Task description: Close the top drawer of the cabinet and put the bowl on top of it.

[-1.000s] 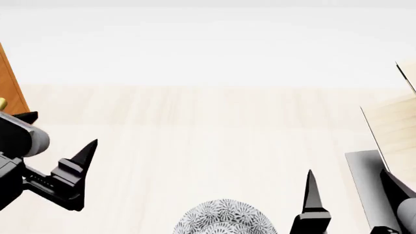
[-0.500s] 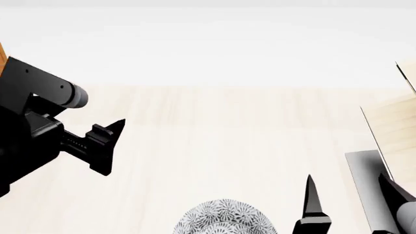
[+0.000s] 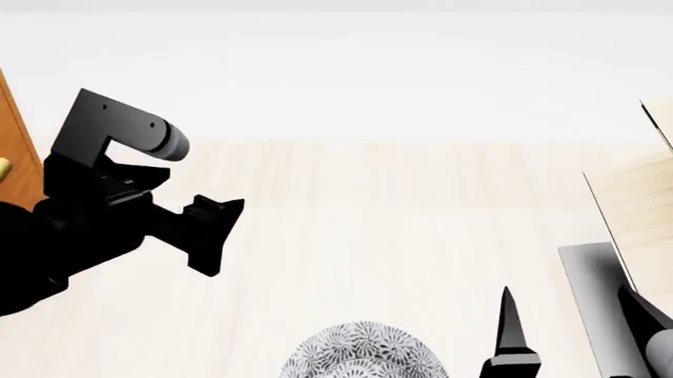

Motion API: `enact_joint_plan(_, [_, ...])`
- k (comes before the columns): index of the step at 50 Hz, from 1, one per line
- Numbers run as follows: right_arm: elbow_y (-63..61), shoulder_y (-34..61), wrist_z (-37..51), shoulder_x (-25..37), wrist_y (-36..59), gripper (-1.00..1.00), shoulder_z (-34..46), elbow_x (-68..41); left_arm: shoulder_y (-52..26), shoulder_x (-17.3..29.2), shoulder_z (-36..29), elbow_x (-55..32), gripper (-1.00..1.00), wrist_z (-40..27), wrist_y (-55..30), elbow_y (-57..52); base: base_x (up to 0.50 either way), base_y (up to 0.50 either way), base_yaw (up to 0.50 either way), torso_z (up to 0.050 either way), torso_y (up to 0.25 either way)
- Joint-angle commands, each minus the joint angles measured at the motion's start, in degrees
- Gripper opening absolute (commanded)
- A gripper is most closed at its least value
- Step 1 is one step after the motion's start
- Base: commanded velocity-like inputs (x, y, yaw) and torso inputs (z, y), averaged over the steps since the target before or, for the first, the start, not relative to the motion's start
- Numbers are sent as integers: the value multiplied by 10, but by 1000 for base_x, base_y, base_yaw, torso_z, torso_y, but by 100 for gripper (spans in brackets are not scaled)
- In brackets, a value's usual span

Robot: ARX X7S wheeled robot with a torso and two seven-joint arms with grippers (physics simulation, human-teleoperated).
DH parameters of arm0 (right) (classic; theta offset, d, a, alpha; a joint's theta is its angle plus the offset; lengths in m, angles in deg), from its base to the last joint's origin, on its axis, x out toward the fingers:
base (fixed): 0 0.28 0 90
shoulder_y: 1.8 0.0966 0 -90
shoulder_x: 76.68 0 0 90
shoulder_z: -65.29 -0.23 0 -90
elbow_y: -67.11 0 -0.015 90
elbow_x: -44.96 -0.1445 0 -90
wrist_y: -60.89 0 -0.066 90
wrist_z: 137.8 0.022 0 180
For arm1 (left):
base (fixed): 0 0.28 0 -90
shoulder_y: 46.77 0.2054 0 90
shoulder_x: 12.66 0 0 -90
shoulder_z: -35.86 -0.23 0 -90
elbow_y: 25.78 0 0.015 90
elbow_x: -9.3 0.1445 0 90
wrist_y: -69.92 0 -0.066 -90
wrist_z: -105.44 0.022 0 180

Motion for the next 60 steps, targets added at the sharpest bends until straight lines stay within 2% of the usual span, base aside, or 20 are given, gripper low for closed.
enact_joint_plan(1, [2,-4,-13,-6,-1,100,-3,11,-9,-26,-2,-6,100,38,12,42,0,0,0,0,0])
enact_joint_plan(19, [21,-13,-35,-13,-20,100,17,48,15,-39,-41,7,100,67,51,57,0,0,0,0,0])
enact_joint_plan(25, [27,-20,-41,-14,-27,100,17,58,31,-28,-64,9,100,90,60,43,0,0,0,0,0])
enact_joint_plan(39, [21,-26,-38,-14,-30,100,17,57,56,-25,-100,26,100,96,79,27,0,0,0,0,0])
enact_joint_plan(51, [22,-29,-40,-13,-34,100,19,58,63,-32,-116,32,100,96,88,27,0,0,0,0,0])
enact_joint_plan(60, [28,-30,-43,-12,-37,100,17,59,58,-51,-116,33,100,106,103,70,0,0,0,0,0])
